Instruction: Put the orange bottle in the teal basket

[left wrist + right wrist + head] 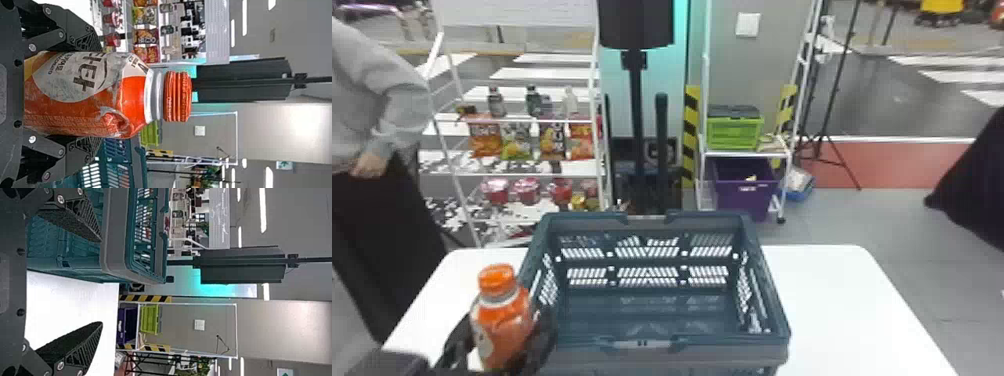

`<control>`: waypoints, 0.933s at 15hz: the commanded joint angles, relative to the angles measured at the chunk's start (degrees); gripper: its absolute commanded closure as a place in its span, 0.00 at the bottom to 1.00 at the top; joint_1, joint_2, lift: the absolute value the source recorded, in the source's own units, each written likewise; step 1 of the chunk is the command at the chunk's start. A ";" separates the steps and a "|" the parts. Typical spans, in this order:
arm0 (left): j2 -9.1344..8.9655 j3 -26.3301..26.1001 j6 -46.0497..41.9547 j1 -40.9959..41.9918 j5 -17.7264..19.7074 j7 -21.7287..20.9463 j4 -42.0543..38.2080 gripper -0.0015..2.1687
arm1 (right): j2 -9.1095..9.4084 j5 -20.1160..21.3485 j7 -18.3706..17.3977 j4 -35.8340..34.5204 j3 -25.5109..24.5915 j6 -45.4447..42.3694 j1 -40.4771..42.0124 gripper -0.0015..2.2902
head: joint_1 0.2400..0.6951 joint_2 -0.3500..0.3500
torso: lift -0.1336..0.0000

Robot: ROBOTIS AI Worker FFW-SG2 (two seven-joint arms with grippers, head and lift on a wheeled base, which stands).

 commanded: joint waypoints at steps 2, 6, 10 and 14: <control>3.05 -0.08 13.34 -9.82 -0.17 -1.69 -0.48 0.23 | 0.60 0.74 0.00 0.50 0.51 0.17 -0.25 0.06 | 0.57 0.50 | 1.00; 6.92 -3.95 22.30 -21.69 -0.35 -7.49 6.29 0.23 | 1.39 1.88 0.00 0.76 1.03 0.52 -0.34 0.06 | 0.57 0.50 | 1.00; 11.58 -7.38 23.18 -33.55 -1.05 -14.35 17.81 0.23 | 2.53 3.02 -0.09 1.29 1.30 0.87 -0.34 0.06 | 0.57 0.50 | 1.00; 17.29 -15.20 23.18 -46.65 -1.67 -25.51 32.31 0.23 | 3.24 3.72 -0.18 1.90 1.38 1.05 -0.34 0.06 | 0.57 0.50 | 1.00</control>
